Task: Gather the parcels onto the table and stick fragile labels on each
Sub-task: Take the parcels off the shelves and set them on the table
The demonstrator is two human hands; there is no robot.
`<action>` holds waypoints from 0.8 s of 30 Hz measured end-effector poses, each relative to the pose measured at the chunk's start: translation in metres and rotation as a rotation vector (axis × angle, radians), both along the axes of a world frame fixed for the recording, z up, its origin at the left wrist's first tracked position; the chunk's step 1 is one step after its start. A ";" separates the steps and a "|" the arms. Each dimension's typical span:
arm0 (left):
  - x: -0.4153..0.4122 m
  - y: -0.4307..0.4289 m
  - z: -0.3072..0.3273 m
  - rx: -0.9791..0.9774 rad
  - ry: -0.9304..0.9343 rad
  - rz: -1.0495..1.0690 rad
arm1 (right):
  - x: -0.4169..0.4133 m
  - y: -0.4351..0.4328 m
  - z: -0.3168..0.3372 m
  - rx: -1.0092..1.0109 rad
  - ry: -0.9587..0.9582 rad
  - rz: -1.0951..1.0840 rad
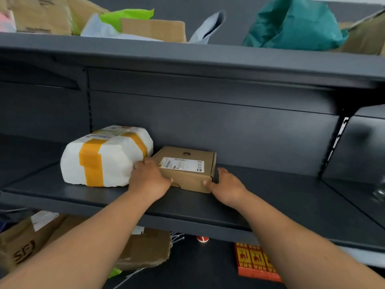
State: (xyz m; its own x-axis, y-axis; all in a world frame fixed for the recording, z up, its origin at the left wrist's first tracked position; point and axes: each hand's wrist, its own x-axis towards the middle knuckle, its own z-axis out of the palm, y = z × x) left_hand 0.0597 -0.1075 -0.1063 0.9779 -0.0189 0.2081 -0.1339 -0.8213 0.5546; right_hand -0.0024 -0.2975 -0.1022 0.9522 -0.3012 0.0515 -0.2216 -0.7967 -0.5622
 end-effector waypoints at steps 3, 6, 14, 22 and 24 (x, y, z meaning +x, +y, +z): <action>0.004 -0.007 0.005 -0.062 0.014 -0.033 | 0.000 -0.002 -0.002 0.049 -0.026 -0.048; 0.001 -0.017 0.008 -0.185 0.045 -0.091 | -0.010 -0.012 0.001 0.070 -0.023 -0.133; -0.003 -0.045 -0.001 -0.222 0.345 -0.354 | -0.057 -0.042 0.003 0.173 -0.032 -0.376; -0.058 -0.080 0.003 -0.269 0.166 -0.528 | -0.135 -0.059 0.008 0.161 -0.194 -0.479; -0.079 -0.093 0.004 -0.312 0.092 -0.573 | -0.159 -0.066 0.011 0.168 -0.261 -0.497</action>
